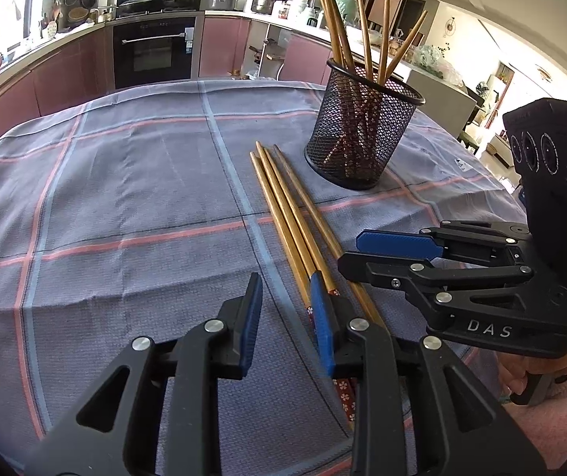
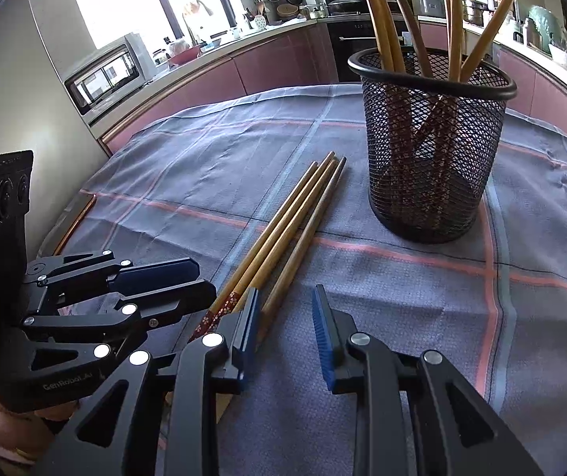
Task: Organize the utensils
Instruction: 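Lower the left gripper onto a chopstick and close while the right gripper grasps one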
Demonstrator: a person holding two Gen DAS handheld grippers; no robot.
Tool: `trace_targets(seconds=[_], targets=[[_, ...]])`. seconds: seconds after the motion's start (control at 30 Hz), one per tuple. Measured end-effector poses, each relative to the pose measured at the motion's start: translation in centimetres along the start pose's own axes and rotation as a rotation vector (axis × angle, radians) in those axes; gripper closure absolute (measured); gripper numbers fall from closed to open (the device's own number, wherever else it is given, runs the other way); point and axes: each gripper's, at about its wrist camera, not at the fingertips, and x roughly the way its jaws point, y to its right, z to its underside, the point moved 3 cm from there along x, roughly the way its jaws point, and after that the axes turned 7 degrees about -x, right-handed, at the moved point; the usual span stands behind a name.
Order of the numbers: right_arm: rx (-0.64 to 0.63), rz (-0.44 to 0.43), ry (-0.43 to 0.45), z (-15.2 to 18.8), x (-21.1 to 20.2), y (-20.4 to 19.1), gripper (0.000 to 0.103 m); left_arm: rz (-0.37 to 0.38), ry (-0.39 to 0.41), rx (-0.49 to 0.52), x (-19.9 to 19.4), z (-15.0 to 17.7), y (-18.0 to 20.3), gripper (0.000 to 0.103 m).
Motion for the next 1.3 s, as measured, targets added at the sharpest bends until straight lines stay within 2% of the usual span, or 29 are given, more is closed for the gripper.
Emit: trace_targets(seconds=[0.23,0.47,0.77,0.93,1.07,1.3], targets=[[0.002,0.000,0.001,0.0,-0.1,0.0,0.079,-0.021,-0.016,0.022,0.7,0.0,0.3,0.075],[0.003,0.006,0.002,0.0,0.0,0.1,0.079,-0.048,-0.020,0.023,0.9,-0.2,0.3,0.079],[-0.011,0.032,-0.004,-1.2,0.9,0.1,0.079,-0.086,-0.028,0.056,1.7,-1.0,0.5,0.078],[-0.014,0.046,-0.002,-1.7,1.4,0.3,0.079,-0.089,-0.035,0.049,2.3,-1.5,0.6,0.087],[0.020,0.036,0.009,-1.6,1.3,0.8,0.087,-0.085,-0.032,0.030,2.5,-1.6,0.6,0.093],[0.091,-0.006,0.038,-1.3,0.3,1.9,0.100,-0.077,-0.012,-0.014,1.9,-1.3,0.3,0.095]])
